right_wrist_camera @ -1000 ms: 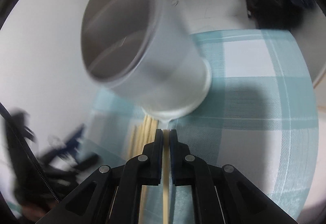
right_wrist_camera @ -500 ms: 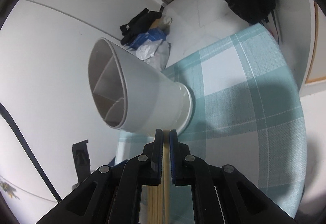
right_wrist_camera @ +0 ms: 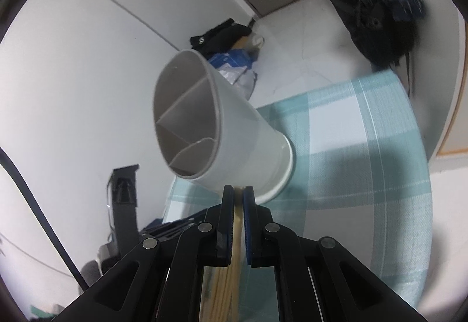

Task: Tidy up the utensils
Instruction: 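Lift the chopstick with the right gripper and carry it toward the caddy, then lower the chopstick into the white caddy with the right gripper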

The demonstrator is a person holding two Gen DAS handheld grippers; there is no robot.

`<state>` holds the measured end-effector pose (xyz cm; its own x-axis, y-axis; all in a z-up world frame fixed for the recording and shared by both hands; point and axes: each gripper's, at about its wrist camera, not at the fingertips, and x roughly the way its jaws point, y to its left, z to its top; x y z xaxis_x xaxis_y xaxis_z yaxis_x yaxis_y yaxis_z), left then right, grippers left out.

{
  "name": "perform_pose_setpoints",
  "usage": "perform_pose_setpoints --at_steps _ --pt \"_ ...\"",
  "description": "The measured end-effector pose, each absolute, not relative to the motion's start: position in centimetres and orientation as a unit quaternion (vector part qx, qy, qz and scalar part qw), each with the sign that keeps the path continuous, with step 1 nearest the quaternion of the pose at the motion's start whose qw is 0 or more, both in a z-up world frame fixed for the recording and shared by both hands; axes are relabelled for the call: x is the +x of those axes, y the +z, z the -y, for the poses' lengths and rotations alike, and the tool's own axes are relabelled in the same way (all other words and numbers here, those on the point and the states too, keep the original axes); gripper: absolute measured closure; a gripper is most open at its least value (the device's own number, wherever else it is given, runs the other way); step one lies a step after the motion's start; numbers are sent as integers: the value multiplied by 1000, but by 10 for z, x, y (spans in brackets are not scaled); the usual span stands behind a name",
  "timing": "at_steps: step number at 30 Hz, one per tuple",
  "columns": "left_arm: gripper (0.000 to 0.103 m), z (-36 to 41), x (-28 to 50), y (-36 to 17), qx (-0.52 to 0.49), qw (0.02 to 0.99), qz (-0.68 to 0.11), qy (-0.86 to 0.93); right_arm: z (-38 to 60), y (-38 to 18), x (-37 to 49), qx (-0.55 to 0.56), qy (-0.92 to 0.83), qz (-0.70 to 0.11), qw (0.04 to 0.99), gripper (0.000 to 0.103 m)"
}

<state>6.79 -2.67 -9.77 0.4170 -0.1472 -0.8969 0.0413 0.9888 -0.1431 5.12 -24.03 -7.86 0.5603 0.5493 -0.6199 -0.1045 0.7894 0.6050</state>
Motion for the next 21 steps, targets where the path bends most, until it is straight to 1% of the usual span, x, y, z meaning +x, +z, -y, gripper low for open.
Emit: perform_pose_setpoints --at_steps 6,10,15,19,21 --pt "102 13 25 -34 -74 895 -433 -71 226 -57 33 198 196 -383 881 98" --pt "102 12 -10 4 -69 924 -365 -97 214 -44 18 151 194 -353 903 98" --pt "102 14 -16 20 -57 931 -342 -117 201 -34 0 110 188 -323 921 98" --pt "102 12 11 11 -43 930 -345 -119 200 -25 -10 101 182 -301 931 98" --pt "102 11 10 11 -33 931 -343 -123 199 -19 -14 97 180 -290 935 98"
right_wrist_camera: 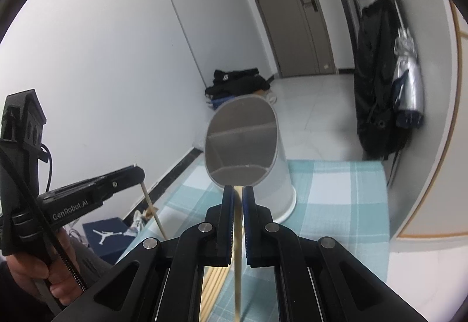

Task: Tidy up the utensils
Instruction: 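Lower the chopstick into the white caddy with the right gripper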

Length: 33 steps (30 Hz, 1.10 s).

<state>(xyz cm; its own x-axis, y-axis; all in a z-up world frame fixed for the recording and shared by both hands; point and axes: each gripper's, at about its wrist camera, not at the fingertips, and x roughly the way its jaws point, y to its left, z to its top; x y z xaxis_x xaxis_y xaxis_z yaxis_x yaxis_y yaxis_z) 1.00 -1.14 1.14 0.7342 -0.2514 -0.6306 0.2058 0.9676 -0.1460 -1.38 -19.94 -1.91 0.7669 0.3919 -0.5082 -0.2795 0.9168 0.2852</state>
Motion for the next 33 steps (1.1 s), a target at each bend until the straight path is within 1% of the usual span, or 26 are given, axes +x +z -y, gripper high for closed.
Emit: perform_pose_setpoints --at_steps 9,17,25,33 --pt "102 15 -3 22 -12 929 -343 -137 191 -6 -30 81 178 -256 947 98" --pt "102 16 -6 45 -10 932 -328 -156 194 13 -32 94 189 -237 948 98" --pt "102 21 11 72 -22 933 -317 -172 200 45 -24 106 203 -217 949 98" --pt "102 31 37 111 -17 938 -289 -189 207 92 2 108 214 -194 951 98"
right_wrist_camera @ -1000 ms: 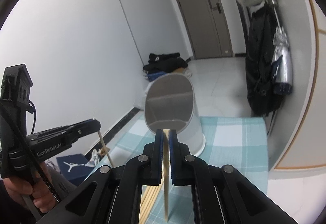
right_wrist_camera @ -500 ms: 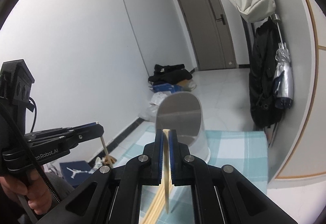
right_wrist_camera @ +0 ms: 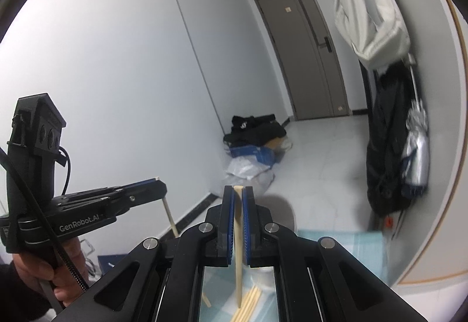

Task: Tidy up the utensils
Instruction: 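Lower the chopstick into the white caddy with the right gripper, then open the right gripper and withdraw it from the caddy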

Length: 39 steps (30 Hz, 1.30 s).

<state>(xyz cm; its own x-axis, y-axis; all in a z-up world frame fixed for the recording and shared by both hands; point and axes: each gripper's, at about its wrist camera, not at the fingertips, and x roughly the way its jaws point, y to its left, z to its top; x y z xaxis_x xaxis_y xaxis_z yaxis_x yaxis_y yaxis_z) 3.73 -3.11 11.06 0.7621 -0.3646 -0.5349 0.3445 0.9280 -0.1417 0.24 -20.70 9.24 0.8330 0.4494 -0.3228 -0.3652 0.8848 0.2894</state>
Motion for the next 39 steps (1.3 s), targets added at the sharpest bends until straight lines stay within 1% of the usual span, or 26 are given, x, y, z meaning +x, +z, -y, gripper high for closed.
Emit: perform_pose_setpoints --at_steps 8,15,21,31,39 --pt "102 32 80 138 -30 940 -272 -203 205 136 52 95 222 -177 954 98" --pt "102 34 119 143 -33 943 -260 -204 196 147 102 69 224 -169 957 98" --pt "102 31 147 119 -45 943 -262 -199 186 129 133 35 221 -175 959 98" --pt "102 22 172 75 -77 931 -289 -207 180 86 151 -3 252 -209 945 98" --pt "101 37 174 67 -51 917 -315 -241 163 60 148 -40 287 -238 927 98"
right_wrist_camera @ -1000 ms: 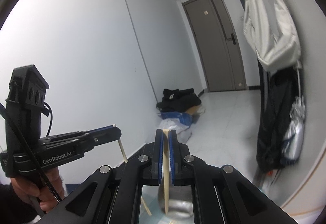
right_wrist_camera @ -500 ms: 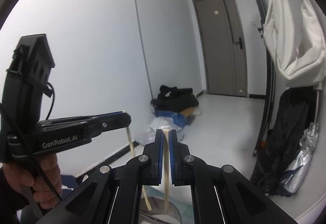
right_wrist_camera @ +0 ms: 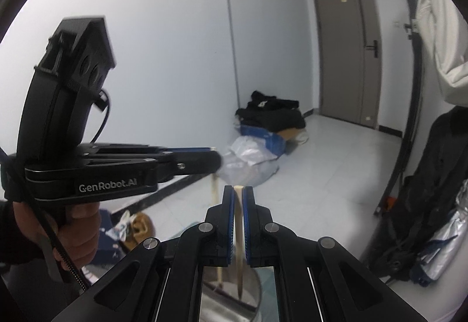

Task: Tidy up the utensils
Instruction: 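Open the right gripper and withdraw it from the caddy, then lower the right gripper to the chopstick pile and grasp another chopstick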

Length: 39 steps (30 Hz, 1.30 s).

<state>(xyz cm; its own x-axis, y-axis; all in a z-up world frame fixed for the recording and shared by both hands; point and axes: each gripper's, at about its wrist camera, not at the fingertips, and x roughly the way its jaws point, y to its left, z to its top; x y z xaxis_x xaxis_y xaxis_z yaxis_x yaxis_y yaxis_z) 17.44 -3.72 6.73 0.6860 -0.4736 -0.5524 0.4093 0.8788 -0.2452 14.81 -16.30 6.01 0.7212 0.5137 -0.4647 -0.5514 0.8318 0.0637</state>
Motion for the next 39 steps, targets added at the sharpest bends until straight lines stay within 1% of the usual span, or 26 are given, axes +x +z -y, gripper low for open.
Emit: perform_pose_setpoints --at_steps 4,6,7,8,9,10,11,12,14,16,17,18,19,20,22,25,26,27,28,29,32,36,38,39 --pt "101 29 177 68 -63 913 -337 -222 161 57 143 -40 300 -250 920 98" --pt "98 20 175 72 -76 916 -337 -206 165 56 136 -27 305 -255 917 96" --pt "92 17 173 72 -79 918 -335 -198 168 57 133 -23 302 -254 919 94" --pt "81 13 171 74 -81 920 -333 -187 172 60 130 -18 299 -252 920 92" --pt "74 9 167 78 -83 924 -331 -174 173 61 128 -14 298 -251 921 87" --pt "63 4 162 80 -87 927 -327 -162 176 64 124 -7 296 -248 922 80" --pt "57 1 157 81 -91 930 -321 -155 179 66 118 0 293 -244 924 76" --pt "56 -2 151 83 -92 933 -314 -147 181 69 114 5 290 -241 926 69" --pt "54 -6 141 85 -85 938 -309 -132 187 74 102 19 287 -232 929 67" --pt "53 -9 131 87 -86 941 -304 -120 189 78 92 26 281 -228 932 62" --pt "48 -10 125 88 -86 943 -302 -114 190 81 84 29 276 -224 934 60" --pt "44 -12 118 89 -87 945 -299 -104 191 83 80 31 271 -221 936 54" --pt "36 -14 114 89 -90 946 -295 -96 191 85 72 33 267 -217 938 51" --pt "31 -15 108 90 -94 948 -289 -88 191 87 65 35 263 -214 940 49" --pt "30 -17 97 92 -97 951 -282 -81 190 91 54 37 252 -211 944 41" --pt "26 -16 83 94 -97 953 -278 -72 189 96 35 41 243 -204 947 38" --pt "24 -16 77 94 -97 954 -273 -71 189 97 28 42 239 -202 949 36" --pt "22 -15 72 95 -95 956 -268 -68 189 97 21 43 233 -201 950 32" --pt "18 -15 67 95 -93 958 -263 -65 189 98 12 45 227 -197 953 31" --pt "17 -14 61 95 -90 960 -258 -62 190 98 9 47 225 -195 953 31" --pt "16 -12 48 95 -84 963 -248 -61 186 97 -1 51 211 -194 957 26" --pt "14 -12 31 90 -82 965 -242 -59 183 91 -18 55 194 -193 960 25" --pt "9 -13 24 86 -79 967 -236 -57 182 87 -25 55 182 -194 962 23" --pt "8 -13 21 84 -77 968 -233 -55 182 85 -28 55 179 -193 963 23"
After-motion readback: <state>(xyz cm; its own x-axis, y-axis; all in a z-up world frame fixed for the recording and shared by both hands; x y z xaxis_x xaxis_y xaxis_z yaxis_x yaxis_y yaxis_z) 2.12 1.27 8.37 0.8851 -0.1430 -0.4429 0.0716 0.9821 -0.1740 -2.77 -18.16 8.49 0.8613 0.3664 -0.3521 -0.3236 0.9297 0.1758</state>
